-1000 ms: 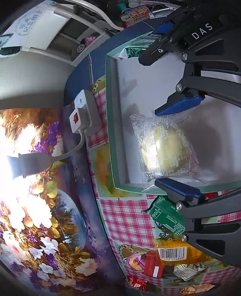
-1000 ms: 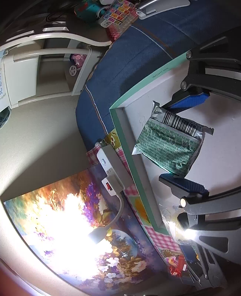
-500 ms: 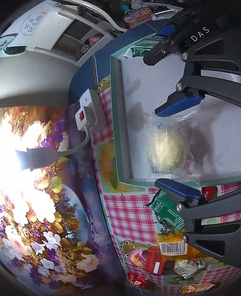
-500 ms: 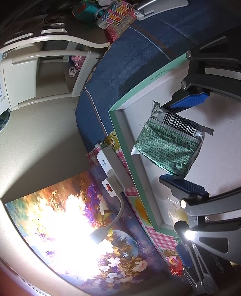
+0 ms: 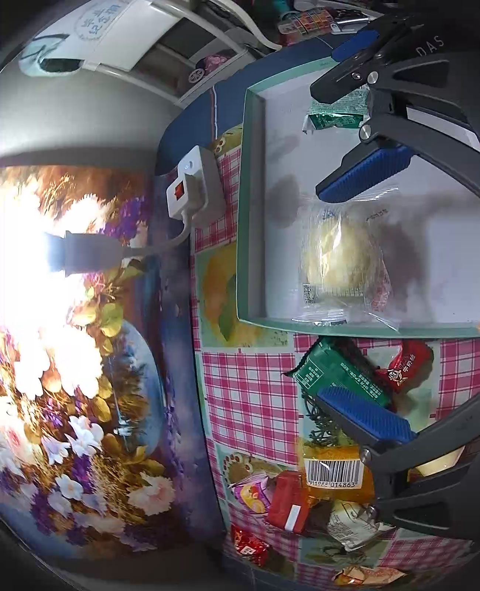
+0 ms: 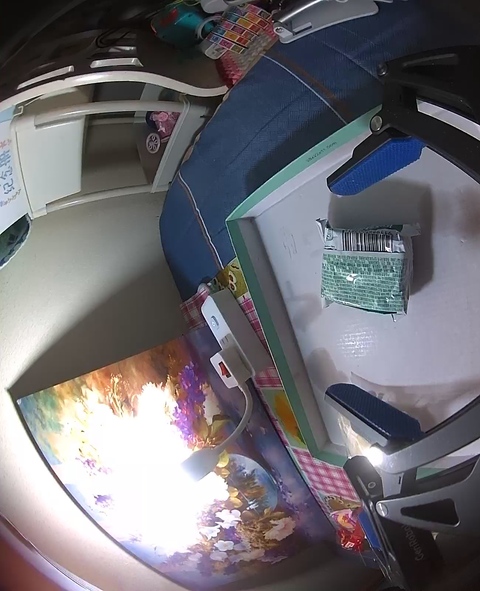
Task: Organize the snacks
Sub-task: 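Release the green pack with the right gripper while the left releases the bun into the tray, then move both tools back over the snack pile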
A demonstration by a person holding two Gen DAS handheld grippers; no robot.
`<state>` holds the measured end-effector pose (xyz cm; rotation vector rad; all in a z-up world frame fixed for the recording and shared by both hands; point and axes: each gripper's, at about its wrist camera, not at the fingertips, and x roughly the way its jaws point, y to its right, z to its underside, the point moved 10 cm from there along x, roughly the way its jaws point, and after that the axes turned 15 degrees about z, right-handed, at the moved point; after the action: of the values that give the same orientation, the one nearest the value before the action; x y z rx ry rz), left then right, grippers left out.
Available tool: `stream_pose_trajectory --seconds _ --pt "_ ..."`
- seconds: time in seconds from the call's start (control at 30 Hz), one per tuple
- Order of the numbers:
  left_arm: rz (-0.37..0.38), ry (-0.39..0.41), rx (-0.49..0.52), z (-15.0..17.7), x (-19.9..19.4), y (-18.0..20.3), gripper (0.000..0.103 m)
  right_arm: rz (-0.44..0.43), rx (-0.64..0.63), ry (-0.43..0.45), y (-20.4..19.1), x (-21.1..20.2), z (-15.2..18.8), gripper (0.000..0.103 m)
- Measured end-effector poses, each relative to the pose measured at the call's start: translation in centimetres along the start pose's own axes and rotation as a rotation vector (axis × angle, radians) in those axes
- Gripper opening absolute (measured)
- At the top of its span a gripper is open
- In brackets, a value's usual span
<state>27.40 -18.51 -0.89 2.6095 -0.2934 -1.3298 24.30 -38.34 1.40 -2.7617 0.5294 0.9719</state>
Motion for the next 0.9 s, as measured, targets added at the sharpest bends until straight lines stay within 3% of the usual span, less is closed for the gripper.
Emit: stream_pose_trajectory --seconds 0.47,0.67,0.9 --pt "0.007 0.014 -0.026 0.1 -0.3 -1.4 0.1 -0.017 -0.019 0.005 -0.8 -0.4 0.3 0.103" --pt "-0.019 0.024 -0.039 0.2 -0.8 -2.8 0.1 -0.044 -0.024 -0.005 -1.3 -0.4 0.5 0.103" --pt "-0.08 0.036 -0.121 -0.7 -3.2 -5.8 0.1 -0.074 -0.04 -0.006 -2.3 -0.4 0.9 0.103"
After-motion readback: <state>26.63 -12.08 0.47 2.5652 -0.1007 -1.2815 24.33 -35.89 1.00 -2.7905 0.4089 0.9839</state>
